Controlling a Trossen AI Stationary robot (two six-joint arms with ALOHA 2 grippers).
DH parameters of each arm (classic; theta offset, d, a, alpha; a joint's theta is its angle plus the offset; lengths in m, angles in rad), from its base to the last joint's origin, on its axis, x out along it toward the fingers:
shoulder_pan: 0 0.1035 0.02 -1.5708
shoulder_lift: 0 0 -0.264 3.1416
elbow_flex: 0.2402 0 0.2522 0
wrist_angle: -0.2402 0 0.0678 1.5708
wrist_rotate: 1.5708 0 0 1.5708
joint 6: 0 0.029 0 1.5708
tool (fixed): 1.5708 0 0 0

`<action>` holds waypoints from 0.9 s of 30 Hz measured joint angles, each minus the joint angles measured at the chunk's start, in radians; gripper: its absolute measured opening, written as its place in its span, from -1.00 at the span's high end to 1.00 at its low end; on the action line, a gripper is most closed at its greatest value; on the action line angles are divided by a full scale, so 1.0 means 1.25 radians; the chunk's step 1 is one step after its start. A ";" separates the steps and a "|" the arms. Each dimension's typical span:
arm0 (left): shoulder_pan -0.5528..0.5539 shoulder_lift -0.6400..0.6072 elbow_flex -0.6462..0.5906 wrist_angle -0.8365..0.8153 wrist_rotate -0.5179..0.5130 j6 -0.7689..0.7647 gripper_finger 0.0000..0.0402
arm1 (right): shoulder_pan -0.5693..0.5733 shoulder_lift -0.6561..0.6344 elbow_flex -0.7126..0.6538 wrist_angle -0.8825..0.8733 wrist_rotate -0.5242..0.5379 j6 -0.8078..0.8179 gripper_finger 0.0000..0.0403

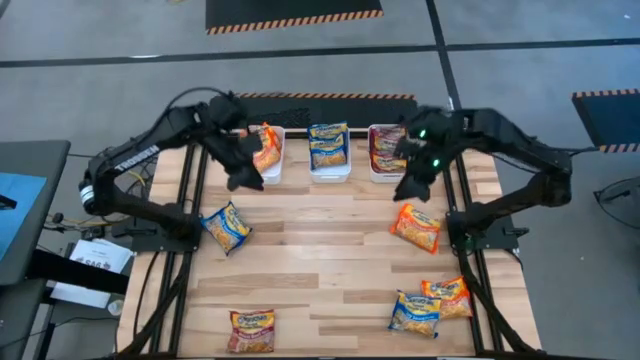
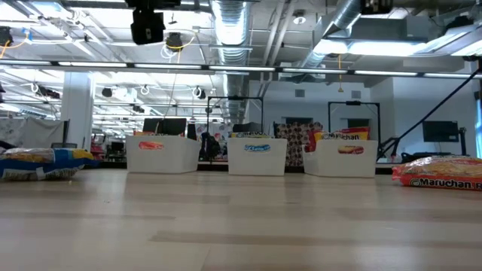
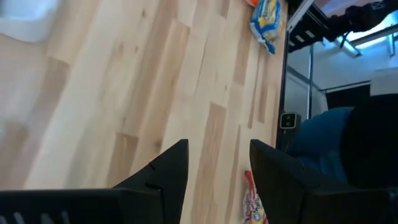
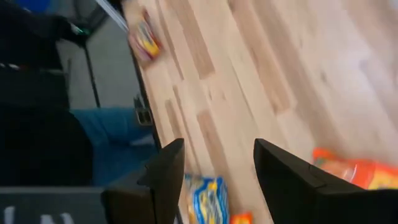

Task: Sort Maruchan noodles
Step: Put the blue noodle pack into the middle white bin

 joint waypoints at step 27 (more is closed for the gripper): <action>-0.316 -0.030 -0.201 0.224 -0.075 -0.115 0.23 | 0.598 0.000 -0.386 0.204 0.147 0.559 -0.09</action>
